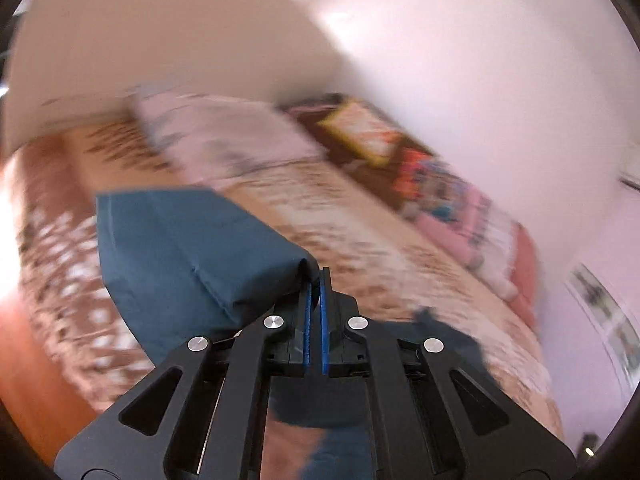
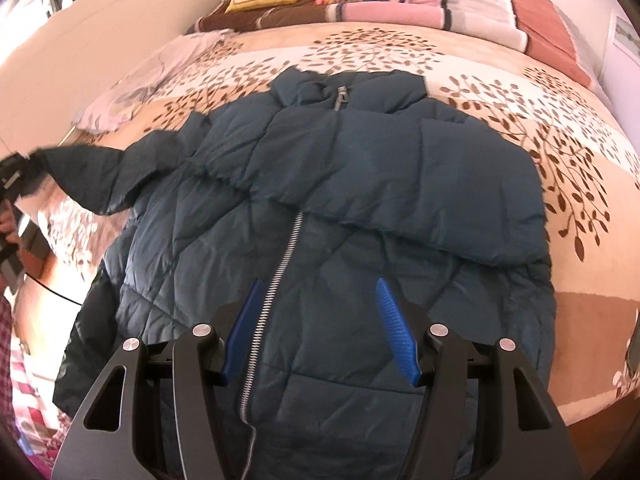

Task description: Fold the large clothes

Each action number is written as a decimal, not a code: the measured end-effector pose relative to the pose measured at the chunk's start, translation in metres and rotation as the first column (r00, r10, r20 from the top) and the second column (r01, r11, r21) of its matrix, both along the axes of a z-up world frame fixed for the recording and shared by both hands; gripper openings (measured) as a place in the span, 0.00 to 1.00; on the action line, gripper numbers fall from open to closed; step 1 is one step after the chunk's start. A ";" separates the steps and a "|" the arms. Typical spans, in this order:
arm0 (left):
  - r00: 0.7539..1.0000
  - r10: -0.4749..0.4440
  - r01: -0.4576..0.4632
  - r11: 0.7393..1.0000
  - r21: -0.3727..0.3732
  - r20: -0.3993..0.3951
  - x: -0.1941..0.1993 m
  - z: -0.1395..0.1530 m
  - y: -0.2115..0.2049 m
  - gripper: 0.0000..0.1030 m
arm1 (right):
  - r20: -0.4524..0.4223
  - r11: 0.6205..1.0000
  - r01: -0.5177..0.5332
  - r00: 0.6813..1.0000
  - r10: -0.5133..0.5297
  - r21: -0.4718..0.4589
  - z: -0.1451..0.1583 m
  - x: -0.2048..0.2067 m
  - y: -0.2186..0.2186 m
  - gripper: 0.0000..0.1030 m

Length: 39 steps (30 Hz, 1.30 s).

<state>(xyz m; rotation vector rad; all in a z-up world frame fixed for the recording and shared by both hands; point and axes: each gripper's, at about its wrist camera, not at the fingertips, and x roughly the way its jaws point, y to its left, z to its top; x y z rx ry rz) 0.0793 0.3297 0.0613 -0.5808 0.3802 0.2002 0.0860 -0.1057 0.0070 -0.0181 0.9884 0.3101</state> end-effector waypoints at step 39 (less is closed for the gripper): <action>0.630 -0.637 0.736 0.673 0.078 -0.444 0.097 -0.111 -0.361 0.68 | -0.018 0.969 0.196 0.981 -0.195 0.148 -0.008 -0.003 -0.113 0.57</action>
